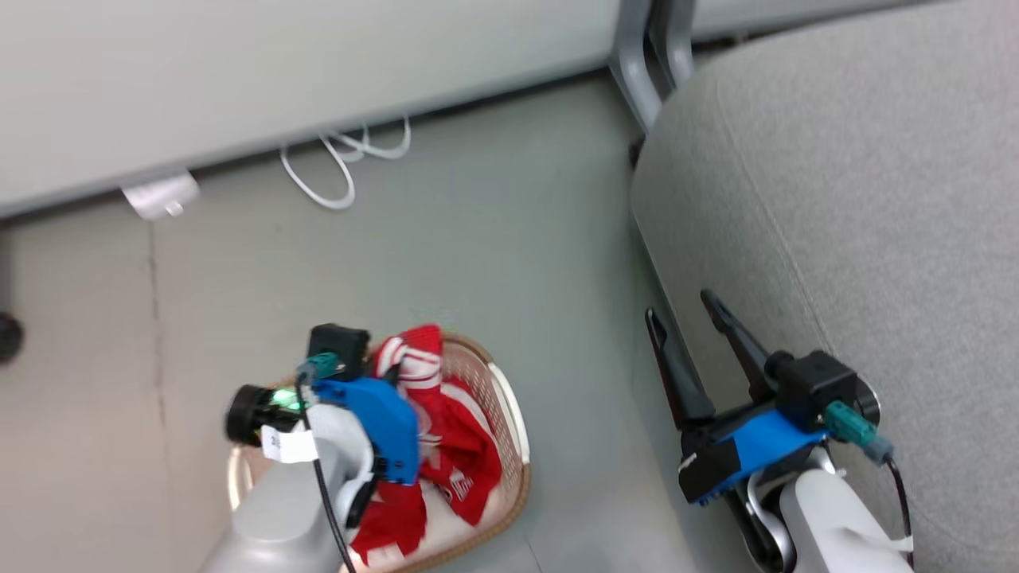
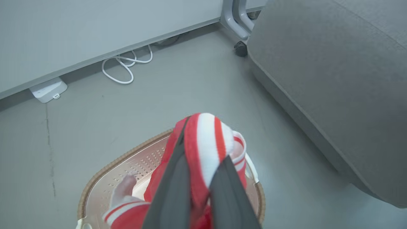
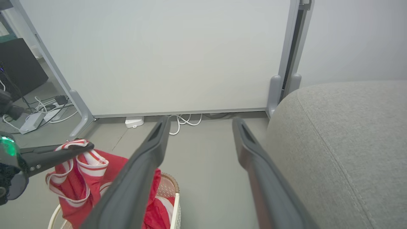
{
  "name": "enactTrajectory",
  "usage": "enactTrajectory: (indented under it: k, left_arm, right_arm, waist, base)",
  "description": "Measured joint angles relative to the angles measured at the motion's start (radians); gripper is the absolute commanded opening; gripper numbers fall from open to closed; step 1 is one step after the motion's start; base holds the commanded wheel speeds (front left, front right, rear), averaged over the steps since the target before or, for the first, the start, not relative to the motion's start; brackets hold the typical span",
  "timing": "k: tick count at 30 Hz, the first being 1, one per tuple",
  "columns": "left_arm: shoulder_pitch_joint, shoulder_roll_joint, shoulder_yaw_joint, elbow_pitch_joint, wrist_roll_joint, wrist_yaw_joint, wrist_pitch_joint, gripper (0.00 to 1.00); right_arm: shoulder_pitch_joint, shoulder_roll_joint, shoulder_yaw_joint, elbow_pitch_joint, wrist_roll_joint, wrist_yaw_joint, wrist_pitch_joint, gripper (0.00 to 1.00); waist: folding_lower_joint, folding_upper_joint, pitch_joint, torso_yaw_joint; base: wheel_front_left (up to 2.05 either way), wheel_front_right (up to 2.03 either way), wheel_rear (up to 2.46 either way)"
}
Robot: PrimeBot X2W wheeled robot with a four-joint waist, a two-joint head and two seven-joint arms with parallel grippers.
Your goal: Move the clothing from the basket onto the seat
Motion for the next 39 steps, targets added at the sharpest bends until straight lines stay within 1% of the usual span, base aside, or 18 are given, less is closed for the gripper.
enactTrajectory:
  k: [1,2,3,6,10,14,20,24,39]
  left_arm:
    - [0.002,-0.006,-0.019,-0.021,-0.018,0.0,-0.001,0.0]
    - [0.002,-0.006,-0.019,-0.021,-0.018,0.0,-0.001,0.0]
    - [0.005,-0.012,-0.053,-0.063,-0.058,0.0,-0.003,0.0]
    - [0.004,-0.017,-0.092,-0.128,-0.119,-0.001,0.0,0.0]
    - [-0.005,-0.019,-0.129,-0.204,-0.189,-0.003,0.01,0.0]
    - [-0.04,-0.022,-0.152,-0.264,-0.233,-0.003,0.02,0.0]
    - [-0.091,-0.025,-0.165,-0.297,-0.276,-0.003,0.045,0.0]
    - [-0.118,-0.025,-0.171,-0.305,-0.298,0.006,0.054,0.0]
    - [-0.117,-0.027,-0.256,-0.32,-0.377,0.034,0.051,0.0]
  right_arm:
    - [0.011,0.0,-0.001,0.002,-0.001,0.0,0.003,1.0]
    - [0.011,0.0,-0.001,0.002,-0.001,0.0,0.003,1.0]
    - [0.03,0.0,-0.002,0.003,-0.002,0.0,0.013,1.0]
    - [0.061,0.0,-0.001,0.0,-0.002,0.0,0.029,1.0]
    - [0.093,0.0,0.007,-0.013,-0.001,0.0,0.047,1.0]
    - [0.116,0.0,0.013,-0.03,-0.002,0.0,0.065,1.0]
    - [0.137,0.0,0.015,-0.049,-0.008,0.0,0.084,1.0]
    - [0.143,0.0,0.019,-0.061,-0.009,0.0,0.092,1.0]
    - [0.157,0.0,0.039,-0.086,-0.009,0.0,0.108,1.0]
  waist:
    - [0.0,0.0,-0.024,0.007]
    - [0.0,0.0,-0.024,0.007]
    - [0.0,0.0,-0.069,0.019]
    - [-0.0001,0.0,-0.134,0.036]
    - [-0.0001,0.0,-0.205,0.054]
    - [-0.0001,0.0,-0.252,0.068]
    - [0.0,0.0,-0.282,0.085]
    - [0.0001,0.0,-0.29,0.089]
    - [0.0003,0.0,-0.291,0.085]
  base:
    - [0.0,0.0,0.0]
    - [0.0,0.0,0.0]
    - [0.0,0.0,0.0]
    - [0.0,0.0,0.0]
    - [0.0,0.0,0.0]
    - [0.0,0.0,0.0]
    - [0.0,0.0,0.0]
    - [0.0,0.0,0.0]
    - [0.0,0.0,0.0]
